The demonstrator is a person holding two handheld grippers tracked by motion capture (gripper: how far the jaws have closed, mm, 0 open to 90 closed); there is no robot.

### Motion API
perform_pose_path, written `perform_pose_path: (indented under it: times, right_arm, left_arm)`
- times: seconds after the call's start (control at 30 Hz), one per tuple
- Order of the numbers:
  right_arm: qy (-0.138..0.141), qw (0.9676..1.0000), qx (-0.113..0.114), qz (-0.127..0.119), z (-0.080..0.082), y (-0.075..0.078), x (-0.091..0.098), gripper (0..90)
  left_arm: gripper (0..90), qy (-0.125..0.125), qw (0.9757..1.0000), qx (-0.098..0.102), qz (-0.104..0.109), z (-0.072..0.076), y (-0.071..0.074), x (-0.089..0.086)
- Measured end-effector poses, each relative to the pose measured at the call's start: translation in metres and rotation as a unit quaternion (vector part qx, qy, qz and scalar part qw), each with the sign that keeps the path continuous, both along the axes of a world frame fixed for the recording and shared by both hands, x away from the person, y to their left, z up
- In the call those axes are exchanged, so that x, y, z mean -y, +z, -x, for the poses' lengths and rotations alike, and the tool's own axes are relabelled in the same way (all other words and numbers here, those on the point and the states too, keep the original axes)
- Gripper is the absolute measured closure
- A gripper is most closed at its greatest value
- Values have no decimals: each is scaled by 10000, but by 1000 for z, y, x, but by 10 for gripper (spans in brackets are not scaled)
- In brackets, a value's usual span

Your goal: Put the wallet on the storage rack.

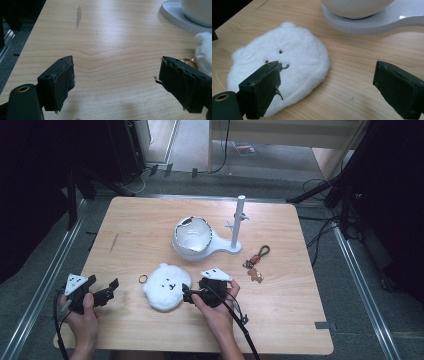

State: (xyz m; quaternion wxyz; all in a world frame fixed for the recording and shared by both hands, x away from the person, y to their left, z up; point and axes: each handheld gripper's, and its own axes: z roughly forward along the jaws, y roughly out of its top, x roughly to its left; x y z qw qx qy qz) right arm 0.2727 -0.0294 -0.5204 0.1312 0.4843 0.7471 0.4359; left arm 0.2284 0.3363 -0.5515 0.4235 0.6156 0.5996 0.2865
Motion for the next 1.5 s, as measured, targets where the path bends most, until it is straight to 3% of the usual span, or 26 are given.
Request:
perform_pose_path:
  times: [0.17, 0.57, 0.77, 0.83, 0.93, 1.0, 1.1, 1.23, 1.5]
  right_arm:
    - [175, 9997, -138, 115, -7, -7, -14, 77]
    - [292, 9983, -498, 27, -25, -22, -29, 107]
    - [418, 9976, -513, 184, -26, -26, -39, 119]
    - [455, 9979, -389, 235, -25, -27, -43, 126]
    - [432, 9974, -161, 562, -20, -30, -49, 134]
    - [379, 9974, -109, 609, -18, -29, -52, 235]
    - [465, 9958, 46, 790, -15, -30, -58, 275]
    - [493, 9951, 6, 853, -14, -29, -59, 316]
    - [262, 9934, -169, 1108, -13, -24, -68, 375]
  left_arm:
    - [138, 0, 10000, -2, 24, 0, 0, 0]
    - [138, -20, 10000, -34, -21, 0, 0, 0]
    - [138, -16, 10000, -47, -13, 0, 0, 0]
    - [138, -22, 10000, -54, -24, 0, 0, 0]
    - [138, -21, 10000, -55, -24, 0, 0, 0]
    - [138, -12, 10000, -55, -31, -1, 0, 1]
    - [138, -13, 10000, -54, -30, 0, 0, 1]
    - [139, -13, 10000, -53, -42, 0, 0, 1]
    - [139, -24, 10000, -51, -60, -1, 0, 2]
